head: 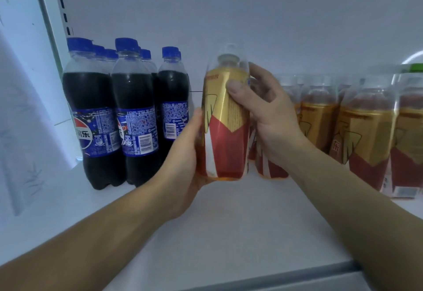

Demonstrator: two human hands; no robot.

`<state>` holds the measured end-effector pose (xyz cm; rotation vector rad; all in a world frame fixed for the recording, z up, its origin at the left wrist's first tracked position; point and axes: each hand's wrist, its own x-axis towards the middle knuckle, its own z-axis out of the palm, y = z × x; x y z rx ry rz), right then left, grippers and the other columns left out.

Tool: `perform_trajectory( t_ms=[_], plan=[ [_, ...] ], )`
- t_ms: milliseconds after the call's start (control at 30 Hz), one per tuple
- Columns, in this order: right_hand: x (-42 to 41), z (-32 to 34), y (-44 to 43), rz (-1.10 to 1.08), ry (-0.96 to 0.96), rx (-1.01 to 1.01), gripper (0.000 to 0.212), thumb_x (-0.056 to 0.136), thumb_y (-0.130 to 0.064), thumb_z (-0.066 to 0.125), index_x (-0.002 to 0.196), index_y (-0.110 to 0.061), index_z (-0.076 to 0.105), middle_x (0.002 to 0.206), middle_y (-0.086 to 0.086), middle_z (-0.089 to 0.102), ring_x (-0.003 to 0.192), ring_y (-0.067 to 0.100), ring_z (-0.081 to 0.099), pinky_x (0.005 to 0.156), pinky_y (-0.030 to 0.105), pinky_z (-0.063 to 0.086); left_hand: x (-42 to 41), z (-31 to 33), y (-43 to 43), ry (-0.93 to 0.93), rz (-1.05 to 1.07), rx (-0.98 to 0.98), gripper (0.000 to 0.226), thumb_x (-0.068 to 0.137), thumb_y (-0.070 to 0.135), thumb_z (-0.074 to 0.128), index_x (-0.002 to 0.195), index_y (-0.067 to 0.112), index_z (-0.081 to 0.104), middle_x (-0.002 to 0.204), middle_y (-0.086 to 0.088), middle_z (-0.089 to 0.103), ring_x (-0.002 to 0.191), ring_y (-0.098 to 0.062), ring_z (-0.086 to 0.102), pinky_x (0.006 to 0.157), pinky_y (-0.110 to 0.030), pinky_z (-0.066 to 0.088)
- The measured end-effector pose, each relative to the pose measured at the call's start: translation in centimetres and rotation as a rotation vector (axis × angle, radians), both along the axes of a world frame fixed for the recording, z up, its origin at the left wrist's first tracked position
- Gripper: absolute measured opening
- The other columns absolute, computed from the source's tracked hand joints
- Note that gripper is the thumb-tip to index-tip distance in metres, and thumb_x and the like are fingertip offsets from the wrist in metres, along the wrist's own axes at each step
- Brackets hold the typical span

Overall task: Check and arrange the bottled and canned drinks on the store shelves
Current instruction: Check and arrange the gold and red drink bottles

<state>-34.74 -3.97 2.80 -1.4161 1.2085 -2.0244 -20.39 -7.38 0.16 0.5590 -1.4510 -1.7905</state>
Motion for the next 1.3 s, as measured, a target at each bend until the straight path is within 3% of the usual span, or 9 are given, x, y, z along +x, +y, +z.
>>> perform_trajectory(
  t_ms=[133, 233, 300, 500, 633, 733, 1033, 1233, 1300],
  plan=[
    [0.4, 0.1, -0.2, 0.138, -0.028, 0.152, 0.08, 0.076, -0.054, 0.073, 0.145, -0.025, 0.044, 0.131, 0.001, 0.064, 0.113, 0.02, 0.069, 0.098, 0.042, 0.056, 0.2, 0.1, -0.1, 0.016, -0.06, 0.099, 0.06, 0.101, 0.055, 0.035, 0.109, 0.01, 0.073, 0.102, -0.018, 0.075, 0.078, -0.031, 0.073, 0.061, -0.039, 0.06],
    [0.7, 0.2, 0.2, 0.245, -0.09, 0.219, 0.074, 0.073, -0.049, 0.069, 0.14, -0.022, 0.05, 0.112, 0.004, 0.073, 0.097, 0.021, 0.075, 0.088, 0.041, 0.06, 0.2, 0.2, 0.1, 0.027, -0.187, 0.197, 0.057, 0.098, 0.05, 0.038, 0.109, 0.007, 0.073, 0.104, -0.021, 0.073, 0.078, -0.033, 0.073, 0.064, -0.041, 0.061],
    [0.5, 0.2, 0.2, 0.223, -0.116, 0.155, 0.072, 0.074, -0.046, 0.075, 0.137, -0.02, 0.052, 0.106, 0.005, 0.074, 0.094, 0.022, 0.075, 0.086, 0.042, 0.061, 0.0, 0.1, 0.0, 0.009, -0.192, 0.153, 0.062, 0.1, 0.057, 0.034, 0.114, 0.009, 0.072, 0.108, -0.019, 0.074, 0.087, -0.034, 0.074, 0.068, -0.043, 0.062],
    [0.6, -0.2, -0.2, -0.026, 0.032, 0.068, 0.097, 0.065, -0.051, 0.081, 0.148, -0.035, 0.033, 0.124, 0.002, 0.067, 0.1, 0.02, 0.073, 0.085, 0.043, 0.062, -0.1, 0.3, 0.3, -0.013, -0.008, -0.023, 0.06, 0.092, 0.068, 0.038, 0.117, 0.023, 0.069, 0.104, -0.003, 0.077, 0.092, -0.021, 0.075, 0.071, -0.038, 0.061],
    [0.3, 0.2, -0.4, 0.198, -0.08, 0.188, 0.074, 0.085, -0.052, 0.07, 0.147, -0.022, 0.042, 0.118, 0.009, 0.071, 0.098, 0.025, 0.075, 0.088, 0.041, 0.06, 0.3, 0.3, 0.3, -0.031, -0.096, 0.119, 0.069, 0.093, 0.07, 0.035, 0.116, 0.015, 0.071, 0.105, -0.015, 0.076, 0.085, -0.029, 0.075, 0.063, -0.039, 0.061],
    [-0.1, 0.4, 0.0, 0.259, -0.143, 0.214, 0.068, 0.082, -0.047, 0.072, 0.139, -0.014, 0.051, 0.104, 0.012, 0.074, 0.092, 0.028, 0.075, 0.089, 0.043, 0.06, 0.2, 0.1, 0.3, -0.052, -0.194, 0.138, 0.074, 0.093, 0.072, 0.032, 0.121, 0.014, 0.069, 0.111, -0.019, 0.073, 0.095, -0.034, 0.073, 0.07, -0.042, 0.062],
    [-0.1, 0.6, 0.3, 0.226, -0.158, 0.275, 0.062, 0.086, -0.046, 0.072, 0.135, -0.012, 0.055, 0.109, 0.016, 0.074, 0.096, 0.03, 0.074, 0.088, 0.043, 0.06, 0.6, 0.3, -0.5, -0.116, -0.24, 0.083, 0.07, 0.096, 0.069, 0.028, 0.122, 0.017, 0.068, 0.11, -0.016, 0.074, 0.098, -0.035, 0.073, 0.063, -0.036, 0.062],
    [-0.7, 0.9, 1.0, 0.34, -0.299, 0.449, 0.045, 0.088, -0.06, 0.061, 0.104, -0.02, 0.071, 0.09, 0.008, 0.078, 0.073, 0.023, 0.076, 0.07, 0.036, 0.062, 0.9, 0.3, -0.6, 0.014, -0.435, 0.251, 0.071, 0.101, 0.058, 0.033, 0.114, 0.001, 0.073, 0.116, -0.028, 0.069, 0.087, -0.031, 0.074, 0.061, -0.031, 0.062],
    [-1.0, 0.7, 0.9, 0.376, -0.321, 0.469, 0.044, 0.09, -0.062, 0.058, 0.102, -0.021, 0.071, 0.09, 0.008, 0.076, 0.072, 0.022, 0.074, 0.073, 0.035, 0.06, 0.9, 0.3, -0.8, 0.047, -0.483, 0.258, 0.072, 0.101, 0.057, 0.033, 0.107, -0.002, 0.075, 0.113, -0.029, 0.069, 0.085, -0.03, 0.075, 0.064, -0.03, 0.062]
  ],
)
